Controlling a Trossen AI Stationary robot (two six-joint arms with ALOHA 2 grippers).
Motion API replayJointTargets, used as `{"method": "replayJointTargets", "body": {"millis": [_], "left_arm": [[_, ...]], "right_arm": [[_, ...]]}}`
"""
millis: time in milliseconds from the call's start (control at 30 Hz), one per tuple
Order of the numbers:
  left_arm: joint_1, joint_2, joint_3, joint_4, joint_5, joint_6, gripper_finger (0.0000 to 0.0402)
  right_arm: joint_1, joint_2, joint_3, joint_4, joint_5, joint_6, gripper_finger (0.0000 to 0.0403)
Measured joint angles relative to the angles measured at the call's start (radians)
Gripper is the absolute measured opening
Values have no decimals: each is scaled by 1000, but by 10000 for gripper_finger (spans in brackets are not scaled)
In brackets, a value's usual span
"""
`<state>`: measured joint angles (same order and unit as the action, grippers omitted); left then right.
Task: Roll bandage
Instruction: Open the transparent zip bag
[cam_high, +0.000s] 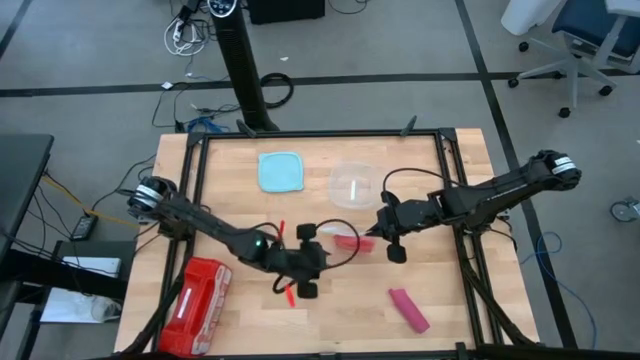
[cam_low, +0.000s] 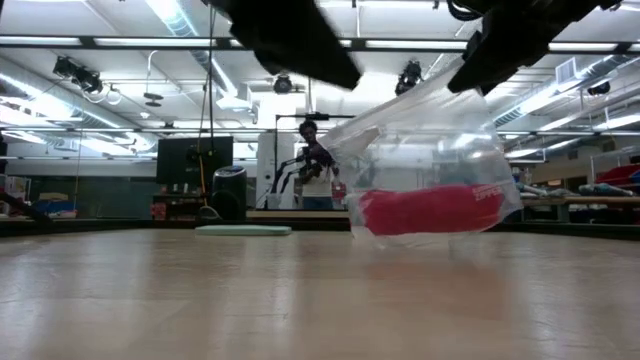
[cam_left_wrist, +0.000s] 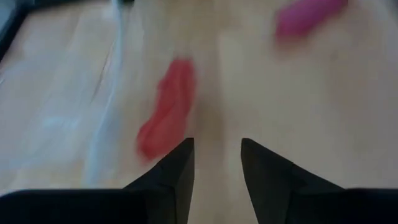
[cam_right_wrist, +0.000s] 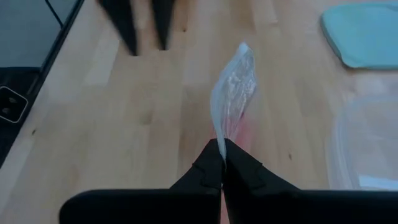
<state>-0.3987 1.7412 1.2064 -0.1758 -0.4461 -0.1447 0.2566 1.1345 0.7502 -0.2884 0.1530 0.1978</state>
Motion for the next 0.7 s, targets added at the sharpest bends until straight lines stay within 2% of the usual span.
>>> {"method": "replayJointTargets", "body": {"millis": [100, 233, 467, 533, 700], "left_arm": [[-17, 0, -96, 260, -2, -9, 135], [-30, -5, -207, 470, -53, -48, 135], [-32, -146, -359, 517, -261, -148, 135], [-24, -189, -381, 501, -263, -155, 135], [-13, -197, -379, 493, -213, -155, 135]], "right_arm": [[18, -11, 0, -19, 19, 27, 0], [48, -9, 0, -18, 23, 40, 0], [104, -8, 0, -8, 60, 47, 0], [110, -8, 0, 8, 61, 45, 0], [112, -8, 0, 73, 61, 4, 0]]}}
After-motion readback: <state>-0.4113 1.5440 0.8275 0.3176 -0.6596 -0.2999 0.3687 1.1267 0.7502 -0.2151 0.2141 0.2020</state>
